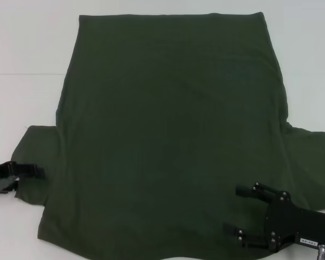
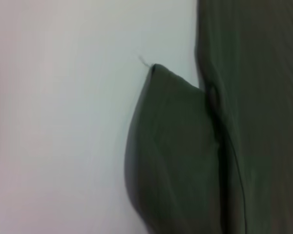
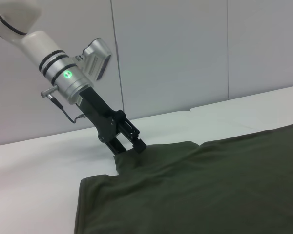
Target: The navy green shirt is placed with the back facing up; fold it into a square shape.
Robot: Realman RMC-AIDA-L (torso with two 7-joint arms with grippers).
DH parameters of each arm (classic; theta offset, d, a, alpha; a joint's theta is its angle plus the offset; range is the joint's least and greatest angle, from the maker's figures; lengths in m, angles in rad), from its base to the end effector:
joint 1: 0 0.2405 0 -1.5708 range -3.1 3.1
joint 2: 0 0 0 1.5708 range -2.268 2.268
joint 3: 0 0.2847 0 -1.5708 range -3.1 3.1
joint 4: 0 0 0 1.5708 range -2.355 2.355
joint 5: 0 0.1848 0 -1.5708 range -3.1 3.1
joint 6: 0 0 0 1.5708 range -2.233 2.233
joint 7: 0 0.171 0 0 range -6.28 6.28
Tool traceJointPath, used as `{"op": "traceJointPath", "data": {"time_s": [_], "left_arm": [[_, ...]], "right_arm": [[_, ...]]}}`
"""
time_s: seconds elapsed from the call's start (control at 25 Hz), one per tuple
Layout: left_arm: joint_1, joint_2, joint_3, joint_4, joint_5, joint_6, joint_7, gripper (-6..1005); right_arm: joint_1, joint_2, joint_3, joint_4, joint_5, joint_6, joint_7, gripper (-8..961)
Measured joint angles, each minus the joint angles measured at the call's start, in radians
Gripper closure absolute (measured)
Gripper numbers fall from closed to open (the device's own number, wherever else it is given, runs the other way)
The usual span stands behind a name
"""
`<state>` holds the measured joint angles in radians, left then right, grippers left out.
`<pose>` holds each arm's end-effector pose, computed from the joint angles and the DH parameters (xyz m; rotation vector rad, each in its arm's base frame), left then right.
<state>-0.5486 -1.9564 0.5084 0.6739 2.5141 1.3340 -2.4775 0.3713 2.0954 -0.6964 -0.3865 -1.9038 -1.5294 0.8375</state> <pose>-0.3716 0.3471 0.0202 -1.8652 -1.9489 -0.2657 0.2992 0.2636 -0.0776 -2.6543 0.4015 0.7574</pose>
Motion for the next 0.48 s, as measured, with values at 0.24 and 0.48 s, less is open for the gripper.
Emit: {"op": "traceJointPath", "data": {"time_s": [0.24,0.48], "left_arm": [[-0.005,0.000,0.020,-0.001,0.013,-0.023,-0.006,492],[-0.001,0.000,0.020,0.000,0.015,-0.027,0.000,626]], "right_arm": [[0.003,-0.001,0.000,0.000,0.000,0.000,0.003,28],[0.005,-0.001,0.000,0.000,0.000,0.000,0.003,28]]}}
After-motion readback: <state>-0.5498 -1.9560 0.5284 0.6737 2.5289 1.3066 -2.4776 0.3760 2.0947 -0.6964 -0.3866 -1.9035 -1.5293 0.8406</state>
